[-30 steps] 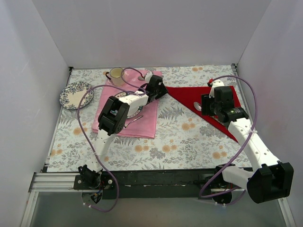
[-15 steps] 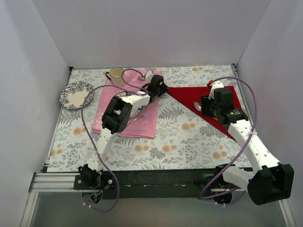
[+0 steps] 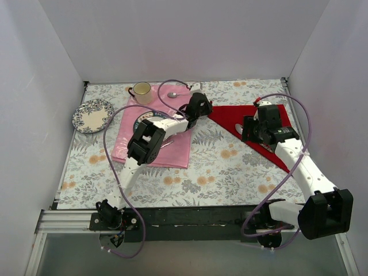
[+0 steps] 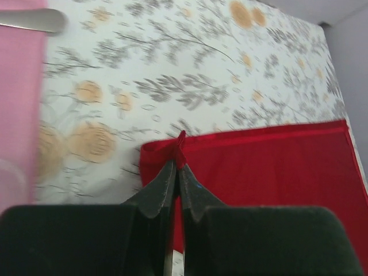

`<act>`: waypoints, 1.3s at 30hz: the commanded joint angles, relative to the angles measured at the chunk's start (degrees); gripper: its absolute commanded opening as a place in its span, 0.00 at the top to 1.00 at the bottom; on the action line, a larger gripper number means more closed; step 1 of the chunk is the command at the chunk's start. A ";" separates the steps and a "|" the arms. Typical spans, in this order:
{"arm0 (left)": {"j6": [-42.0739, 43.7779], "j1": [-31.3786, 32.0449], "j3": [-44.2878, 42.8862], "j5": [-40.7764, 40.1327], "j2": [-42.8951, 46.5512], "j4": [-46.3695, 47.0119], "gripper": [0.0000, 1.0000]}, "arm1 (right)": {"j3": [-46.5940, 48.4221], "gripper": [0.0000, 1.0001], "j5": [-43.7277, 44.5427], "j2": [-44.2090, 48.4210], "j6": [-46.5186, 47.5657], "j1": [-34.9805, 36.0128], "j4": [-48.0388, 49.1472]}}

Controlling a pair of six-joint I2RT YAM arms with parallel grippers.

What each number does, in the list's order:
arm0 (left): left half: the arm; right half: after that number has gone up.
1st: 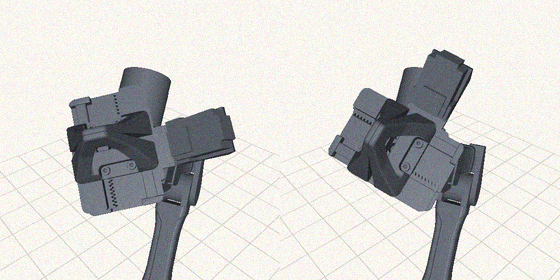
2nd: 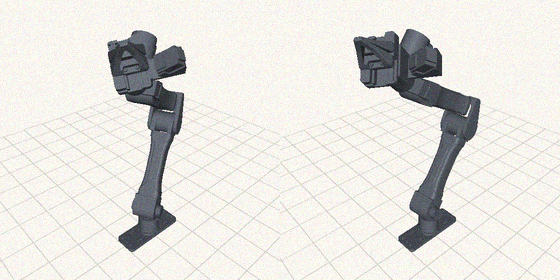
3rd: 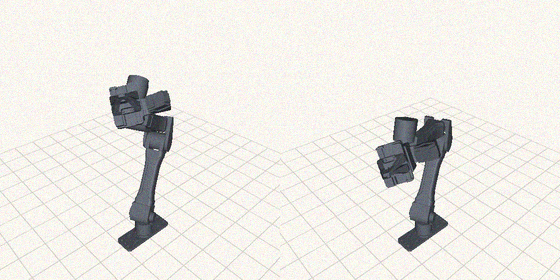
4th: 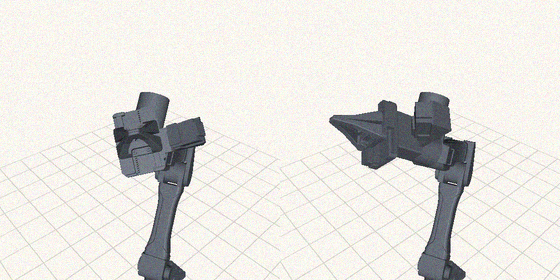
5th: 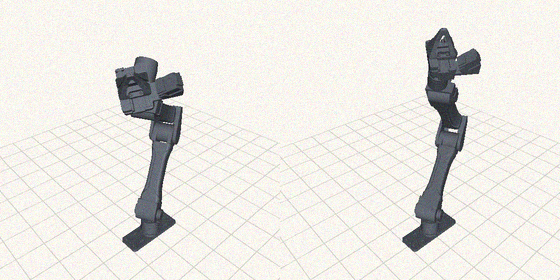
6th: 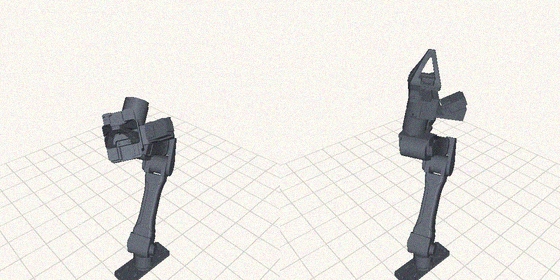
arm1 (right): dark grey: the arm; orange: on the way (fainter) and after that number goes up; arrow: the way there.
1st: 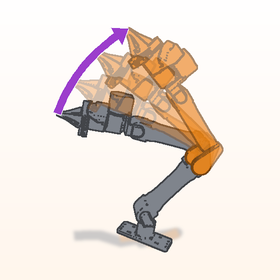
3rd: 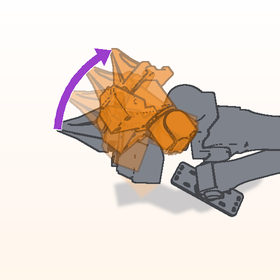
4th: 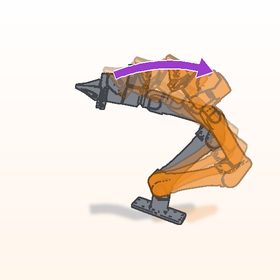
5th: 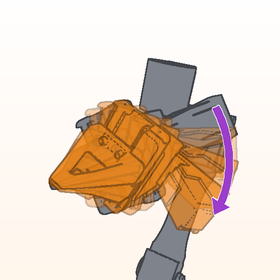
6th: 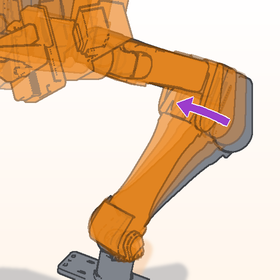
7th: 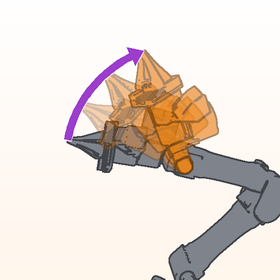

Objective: Fold the napkin, place the utensils inside, and roll it up
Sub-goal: Fold the napkin

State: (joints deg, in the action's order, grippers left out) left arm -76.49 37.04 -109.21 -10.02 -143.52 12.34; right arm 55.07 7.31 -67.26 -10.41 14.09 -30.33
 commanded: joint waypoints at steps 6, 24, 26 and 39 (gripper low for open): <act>2.23 7.34 2.34 7.46 8.79 4.19 0.99 | 6.97 0.28 14.21 -0.50 -8.50 -3.98 -7.55; -0.24 17.72 -1.96 15.82 4.48 6.65 0.98 | 10.32 0.24 20.03 9.87 -6.11 -4.16 -8.43; -0.33 18.68 -3.02 16.96 3.25 6.82 0.98 | 9.54 0.23 19.59 10.40 -6.11 -4.16 -8.43; -1.65 21.59 -10.15 20.13 -2.64 5.59 0.94 | 7.25 0.21 17.74 12.86 -5.84 -3.72 -7.64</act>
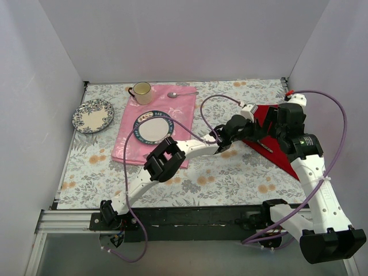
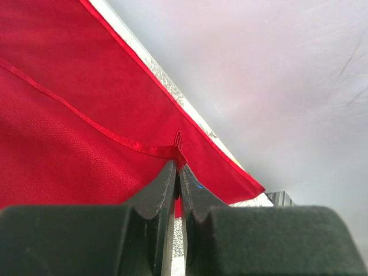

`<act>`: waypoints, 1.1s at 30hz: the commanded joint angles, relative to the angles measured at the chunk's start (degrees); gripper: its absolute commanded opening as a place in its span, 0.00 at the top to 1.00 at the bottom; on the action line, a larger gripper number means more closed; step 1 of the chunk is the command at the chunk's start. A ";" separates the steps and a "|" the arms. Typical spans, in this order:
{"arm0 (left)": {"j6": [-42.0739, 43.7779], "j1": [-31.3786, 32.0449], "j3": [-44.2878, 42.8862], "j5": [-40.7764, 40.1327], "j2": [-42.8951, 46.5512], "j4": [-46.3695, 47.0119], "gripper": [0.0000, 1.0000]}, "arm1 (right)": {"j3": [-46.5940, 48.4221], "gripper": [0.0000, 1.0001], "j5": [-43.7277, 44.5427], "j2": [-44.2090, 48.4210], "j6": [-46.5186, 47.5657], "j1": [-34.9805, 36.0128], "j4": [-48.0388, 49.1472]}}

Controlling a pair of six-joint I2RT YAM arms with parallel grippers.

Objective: Fold the napkin, place the utensils inside, and roll it up
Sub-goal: Fold the napkin

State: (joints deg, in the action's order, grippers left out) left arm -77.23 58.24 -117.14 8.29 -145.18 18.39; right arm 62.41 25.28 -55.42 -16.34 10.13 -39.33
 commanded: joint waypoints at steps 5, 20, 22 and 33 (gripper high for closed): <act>-1.34 1.18 -2.48 2.25 -1.85 -0.20 0.94 | -0.27 0.21 0.12 1.19 0.08 0.50 1.27; -2.57 1.88 -3.53 3.57 -4.58 -0.55 0.88 | -0.62 0.20 0.04 0.84 0.52 0.77 1.63; -2.57 1.88 -3.44 3.57 -4.67 -0.99 0.86 | -0.63 0.20 0.21 0.75 0.52 0.77 1.71; -2.13 1.79 -5.46 3.48 -4.67 -3.18 0.50 | -0.19 0.20 -0.49 -0.13 0.78 0.77 1.54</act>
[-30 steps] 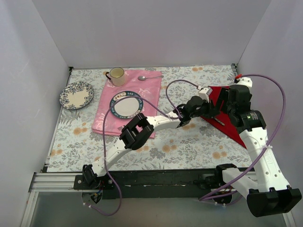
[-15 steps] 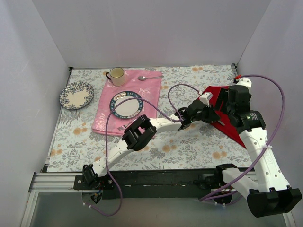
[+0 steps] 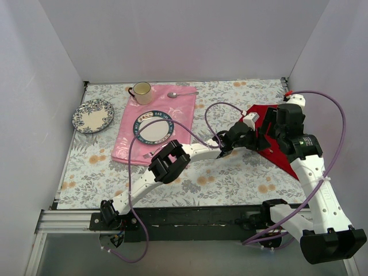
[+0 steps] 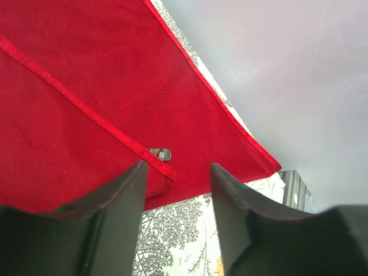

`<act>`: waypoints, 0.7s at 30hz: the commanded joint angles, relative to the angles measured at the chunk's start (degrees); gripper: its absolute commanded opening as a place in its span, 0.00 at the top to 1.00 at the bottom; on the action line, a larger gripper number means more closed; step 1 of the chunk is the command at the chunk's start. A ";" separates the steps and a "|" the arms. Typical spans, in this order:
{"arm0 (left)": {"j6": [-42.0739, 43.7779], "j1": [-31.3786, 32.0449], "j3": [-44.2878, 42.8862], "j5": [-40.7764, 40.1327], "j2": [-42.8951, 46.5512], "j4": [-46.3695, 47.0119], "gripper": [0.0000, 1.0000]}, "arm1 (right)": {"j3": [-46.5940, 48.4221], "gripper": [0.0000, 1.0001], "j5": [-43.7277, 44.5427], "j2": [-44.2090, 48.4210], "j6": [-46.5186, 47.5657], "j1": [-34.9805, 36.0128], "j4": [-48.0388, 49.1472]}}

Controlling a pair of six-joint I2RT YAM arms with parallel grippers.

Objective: Fold the napkin, place the utensils inside, and roll it up
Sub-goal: Fold the napkin

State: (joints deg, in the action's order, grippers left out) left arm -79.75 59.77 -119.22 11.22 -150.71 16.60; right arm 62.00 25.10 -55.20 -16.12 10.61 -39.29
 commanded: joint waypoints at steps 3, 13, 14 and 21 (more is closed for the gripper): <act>0.55 -0.09 -3.30 1.78 2.17 -3.23 0.41 | 1.37 0.20 -0.67 -1.31 0.83 0.29 0.97; 2.66 -10.27 12.06 10.83 18.96 -18.42 0.35 | 6.64 0.18 -0.67 -5.27 1.00 0.20 -0.53; 3.27 -12.55 13.12 11.79 21.14 -19.58 0.35 | 6.65 0.17 -0.41 -5.79 1.18 0.20 -0.35; 2.41 -20.12 13.93 20.23 18.46 -23.98 0.40 | 5.33 0.17 -1.02 -8.08 2.32 0.20 0.35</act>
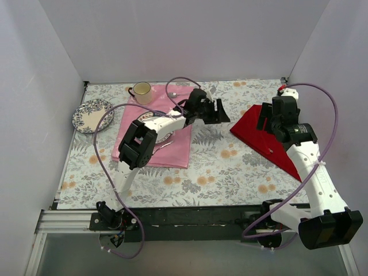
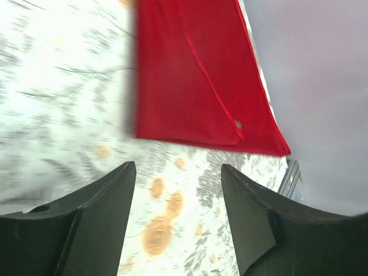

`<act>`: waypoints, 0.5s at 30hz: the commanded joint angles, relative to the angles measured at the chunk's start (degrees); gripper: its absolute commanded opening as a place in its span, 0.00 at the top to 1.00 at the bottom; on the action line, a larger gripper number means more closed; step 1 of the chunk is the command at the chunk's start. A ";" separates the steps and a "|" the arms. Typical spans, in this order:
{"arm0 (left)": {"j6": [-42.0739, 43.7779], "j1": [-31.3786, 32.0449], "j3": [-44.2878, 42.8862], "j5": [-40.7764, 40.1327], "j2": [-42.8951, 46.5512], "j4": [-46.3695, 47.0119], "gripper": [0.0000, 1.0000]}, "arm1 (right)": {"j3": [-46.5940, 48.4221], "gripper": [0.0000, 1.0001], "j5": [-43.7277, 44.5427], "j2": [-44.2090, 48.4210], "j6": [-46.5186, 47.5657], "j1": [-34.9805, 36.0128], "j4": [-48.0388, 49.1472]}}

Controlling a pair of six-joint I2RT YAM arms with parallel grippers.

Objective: Fold the napkin, place the utensils inside, and roll it up
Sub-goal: Fold the napkin

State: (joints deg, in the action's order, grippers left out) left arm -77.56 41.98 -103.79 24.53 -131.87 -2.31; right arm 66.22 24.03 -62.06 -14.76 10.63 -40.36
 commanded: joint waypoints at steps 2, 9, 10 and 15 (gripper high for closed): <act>0.39 -3.12 -4.65 10.09 -2.50 -4.90 0.36 | 1.63 0.17 -0.74 -2.09 1.23 0.18 0.99; -1.71 -3.66 -13.98 15.80 -12.17 -3.68 0.41 | 3.57 0.16 -0.48 -3.06 1.76 0.18 0.02; -2.50 -3.66 -13.90 15.89 -12.87 -2.97 0.42 | 3.74 0.16 -0.39 -2.98 1.93 0.18 -0.07; -5.14 -3.48 -13.37 14.75 -14.73 0.63 0.49 | 3.40 0.16 -0.65 -2.89 2.28 0.18 0.28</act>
State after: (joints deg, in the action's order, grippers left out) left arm -80.88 38.41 -115.57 38.57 -147.13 -3.79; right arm 67.22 23.44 -65.36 -13.26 10.63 -40.62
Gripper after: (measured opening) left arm 0.520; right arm 0.839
